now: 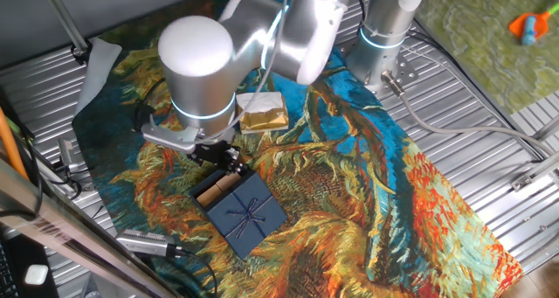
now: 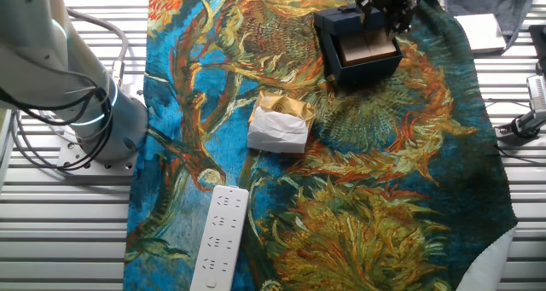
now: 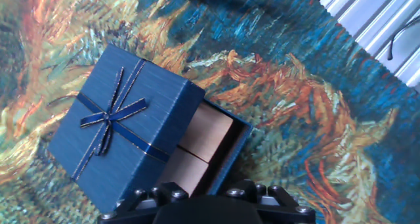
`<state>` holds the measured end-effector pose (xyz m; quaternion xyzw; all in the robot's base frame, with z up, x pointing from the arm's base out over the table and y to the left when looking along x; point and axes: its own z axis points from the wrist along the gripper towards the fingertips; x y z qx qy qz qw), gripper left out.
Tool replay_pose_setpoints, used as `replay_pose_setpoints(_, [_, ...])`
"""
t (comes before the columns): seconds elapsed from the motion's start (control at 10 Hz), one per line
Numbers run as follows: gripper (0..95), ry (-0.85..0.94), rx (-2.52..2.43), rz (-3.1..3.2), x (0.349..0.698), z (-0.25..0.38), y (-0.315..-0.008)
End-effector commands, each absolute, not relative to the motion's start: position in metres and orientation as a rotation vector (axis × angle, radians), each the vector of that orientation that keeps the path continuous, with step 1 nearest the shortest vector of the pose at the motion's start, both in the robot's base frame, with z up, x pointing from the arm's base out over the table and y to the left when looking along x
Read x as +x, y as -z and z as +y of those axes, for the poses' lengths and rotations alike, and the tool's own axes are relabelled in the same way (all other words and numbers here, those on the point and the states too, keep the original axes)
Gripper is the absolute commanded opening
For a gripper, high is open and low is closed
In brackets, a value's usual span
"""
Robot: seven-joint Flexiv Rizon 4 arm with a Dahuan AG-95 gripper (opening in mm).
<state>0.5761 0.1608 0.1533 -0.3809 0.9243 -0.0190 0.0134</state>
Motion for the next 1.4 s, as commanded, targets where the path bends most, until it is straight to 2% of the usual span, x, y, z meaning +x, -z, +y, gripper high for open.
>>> replay_pose_setpoints(0.1, [57.0, -0.309, -1.037, 2.931, 0.5754, 0.1613, -0.1535])
replay_pose_setpoints(0.2, [57.0, -0.367, -1.026, 2.930, 0.5754, 0.1613, -0.1535])
replay_pose_setpoints(0.4, [57.0, -0.660, -0.961, 2.903, 0.5754, 0.1613, -0.1535])
replay_pose_setpoints(0.6, [57.0, -0.764, -0.917, 2.893, 0.5754, 0.1613, -0.1535])
replay_pose_setpoints(0.7, [57.0, -0.872, -0.889, 2.874, 0.5754, 0.1613, -0.1535])
replay_pose_setpoints(1.4, [57.0, -1.000, -0.856, 2.804, 0.5754, 0.1613, -0.1535])
